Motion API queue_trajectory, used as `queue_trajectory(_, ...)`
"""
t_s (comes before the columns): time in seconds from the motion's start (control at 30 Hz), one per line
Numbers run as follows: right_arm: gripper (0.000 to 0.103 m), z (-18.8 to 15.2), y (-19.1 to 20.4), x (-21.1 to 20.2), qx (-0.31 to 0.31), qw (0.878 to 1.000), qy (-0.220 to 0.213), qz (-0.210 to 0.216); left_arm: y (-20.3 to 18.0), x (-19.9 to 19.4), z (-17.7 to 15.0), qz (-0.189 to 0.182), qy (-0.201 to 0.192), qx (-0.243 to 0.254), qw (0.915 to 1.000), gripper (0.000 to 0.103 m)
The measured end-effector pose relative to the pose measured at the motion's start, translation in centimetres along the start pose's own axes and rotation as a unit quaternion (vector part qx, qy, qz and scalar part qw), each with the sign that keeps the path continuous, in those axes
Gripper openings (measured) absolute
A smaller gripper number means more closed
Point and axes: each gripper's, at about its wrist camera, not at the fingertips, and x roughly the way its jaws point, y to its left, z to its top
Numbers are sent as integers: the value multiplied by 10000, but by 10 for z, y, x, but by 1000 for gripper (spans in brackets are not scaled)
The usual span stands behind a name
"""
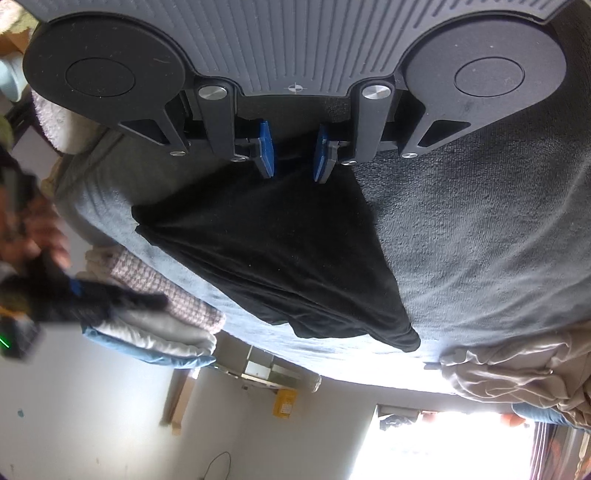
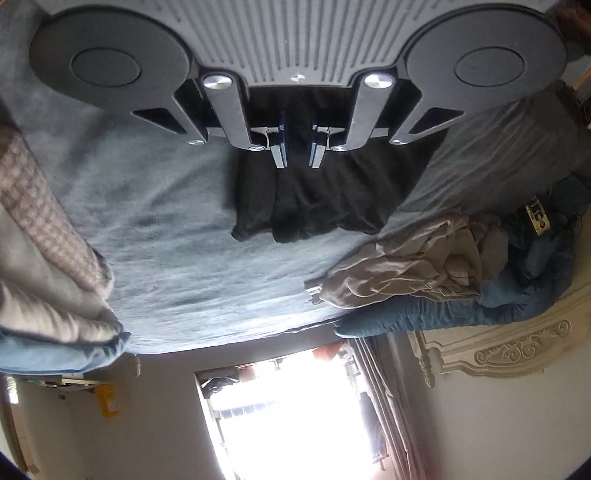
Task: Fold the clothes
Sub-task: 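Release the shirt with the left gripper while the right gripper lifts the shirt end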
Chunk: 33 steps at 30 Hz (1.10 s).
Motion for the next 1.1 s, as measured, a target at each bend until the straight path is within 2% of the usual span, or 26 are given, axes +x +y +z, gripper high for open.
queue_trajectory(0.13, 27, 33, -7, 60, -71, 9991, 371, 209, 3, 0, -1, -50, -3, -53, 10000, 24)
queue_trajectory(0.3, 36, 52, -9, 119, -94, 9971, 738, 163, 7, -1, -3, -152, -11, -110, 9998, 24)
queue_trajectory(0.47, 38, 58, -50, 160, 990, 9871, 1207, 345, 11, -1, -3, -239, -35, -153, 9996, 24)
queue_trajectory(0.57, 38, 58, -61, 172, 1224, 9826, 1327, 435, 12, -1, -4, -269, -47, -161, 9995, 24)
queue_trajectory(0.6, 33, 57, -63, 175, 1243, 9821, 1337, 459, 12, -1, -4, -272, -51, -166, 9995, 24)
queue_trajectory(0.67, 11, 58, -63, 173, 1176, 9833, 1301, 482, 12, -1, -4, -277, -54, -174, 9995, 24)
queue_trajectory(0.73, 6, 61, -59, 164, 1078, 9875, 1074, 415, 12, -1, -4, -281, -54, -178, 9994, 24)
queue_trajectory(0.9, 6, 74, -43, 134, 515, 9976, 466, 28, 13, -1, -4, -294, -38, -165, 9994, 24)
queue_trajectory(1.1, 5, 72, -52, 149, 362, 9958, 586, -608, 13, 0, -4, -275, -31, -136, 9995, 24)
